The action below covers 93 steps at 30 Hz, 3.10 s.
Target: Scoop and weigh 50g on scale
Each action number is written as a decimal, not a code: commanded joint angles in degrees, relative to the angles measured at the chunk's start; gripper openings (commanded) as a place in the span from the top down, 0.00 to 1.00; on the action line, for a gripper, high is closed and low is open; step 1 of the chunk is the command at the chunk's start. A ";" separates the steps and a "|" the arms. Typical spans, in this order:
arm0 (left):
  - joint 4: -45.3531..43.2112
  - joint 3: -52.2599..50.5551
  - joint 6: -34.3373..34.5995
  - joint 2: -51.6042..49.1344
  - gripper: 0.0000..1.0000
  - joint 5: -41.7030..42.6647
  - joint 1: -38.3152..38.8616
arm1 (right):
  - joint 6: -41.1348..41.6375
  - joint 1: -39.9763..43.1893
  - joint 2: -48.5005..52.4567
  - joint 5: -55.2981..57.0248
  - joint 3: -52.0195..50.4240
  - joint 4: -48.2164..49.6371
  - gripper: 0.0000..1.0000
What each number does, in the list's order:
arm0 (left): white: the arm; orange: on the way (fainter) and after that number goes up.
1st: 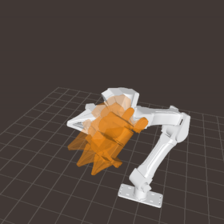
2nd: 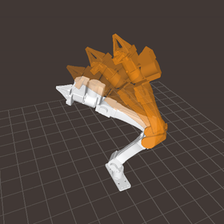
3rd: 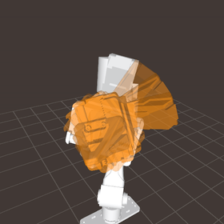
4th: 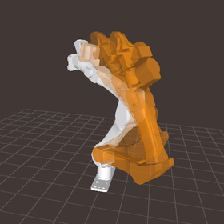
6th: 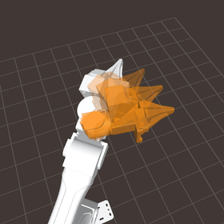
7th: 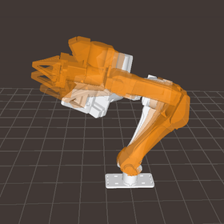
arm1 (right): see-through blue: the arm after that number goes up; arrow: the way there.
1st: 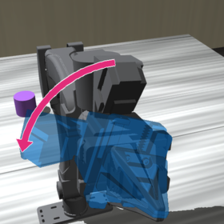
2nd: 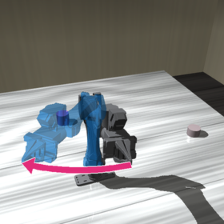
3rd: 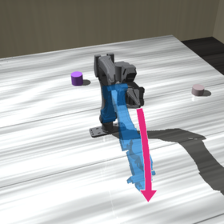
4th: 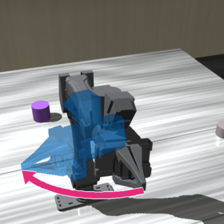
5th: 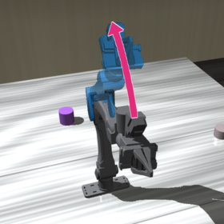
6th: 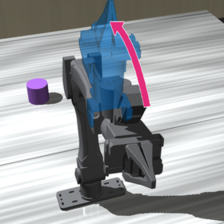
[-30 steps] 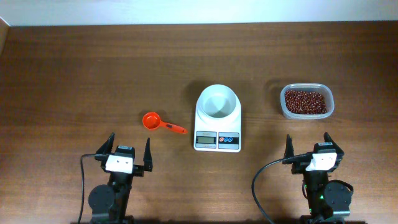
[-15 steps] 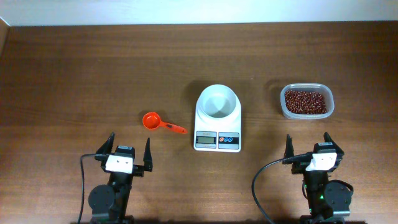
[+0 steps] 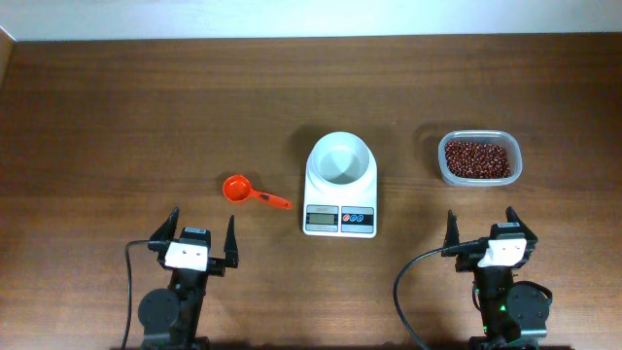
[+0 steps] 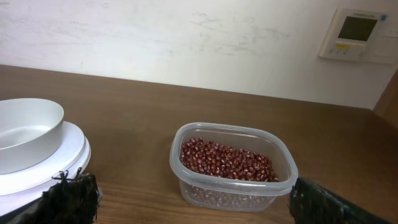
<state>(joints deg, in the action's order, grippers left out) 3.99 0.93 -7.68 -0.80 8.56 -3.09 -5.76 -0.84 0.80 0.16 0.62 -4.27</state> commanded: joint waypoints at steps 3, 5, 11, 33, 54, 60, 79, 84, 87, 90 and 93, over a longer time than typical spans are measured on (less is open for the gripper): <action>-0.13 -0.42 0.35 0.44 0.01 0.61 -0.39 | 0.63 -0.37 -0.55 -0.33 -0.31 -0.33 0.01; -0.11 -0.42 0.35 0.44 0.01 0.59 -0.39 | 0.61 -0.37 -0.55 -0.33 -0.31 -0.33 0.01; -0.11 -0.42 0.35 0.44 0.01 0.59 -0.39 | 0.63 -0.37 -0.55 -0.33 -0.31 -0.33 0.01; -0.13 -0.42 0.35 0.44 0.01 0.59 -0.39 | 0.87 -0.28 -0.48 1.64 -0.31 0.17 0.01; -0.13 -0.42 0.35 0.44 0.01 0.59 -0.39 | 36.30 -0.28 -0.39 -15.45 -0.31 1.33 0.01; -0.13 -0.42 0.35 0.44 0.01 0.59 -0.39 | 37.77 -0.28 -0.39 -24.94 -0.31 1.53 0.01; -0.13 -0.42 0.35 0.44 0.01 0.59 -0.39 | 60.57 -0.26 -0.39 -52.24 -0.31 3.61 0.01; -0.13 -0.42 0.35 0.44 0.01 0.59 -0.39 | 60.65 -0.26 -0.37 -42.42 -0.31 4.07 0.00; -0.11 -0.42 0.33 0.44 0.01 0.59 -0.39 | 59.98 -0.26 -0.33 -37.92 -0.28 3.10 0.00; -0.11 -0.42 0.35 0.44 0.01 0.59 -0.39 | 56.22 -0.26 0.74 -35.65 1.09 -1.05 0.00; -0.13 -0.42 0.35 0.44 0.01 0.59 -0.39 | 52.17 -0.26 2.54 -32.33 4.52 -6.58 0.00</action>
<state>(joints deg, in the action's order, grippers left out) 3.97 0.93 -7.66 -0.80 8.56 -3.09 51.62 -0.84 1.76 -38.52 1.78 -5.80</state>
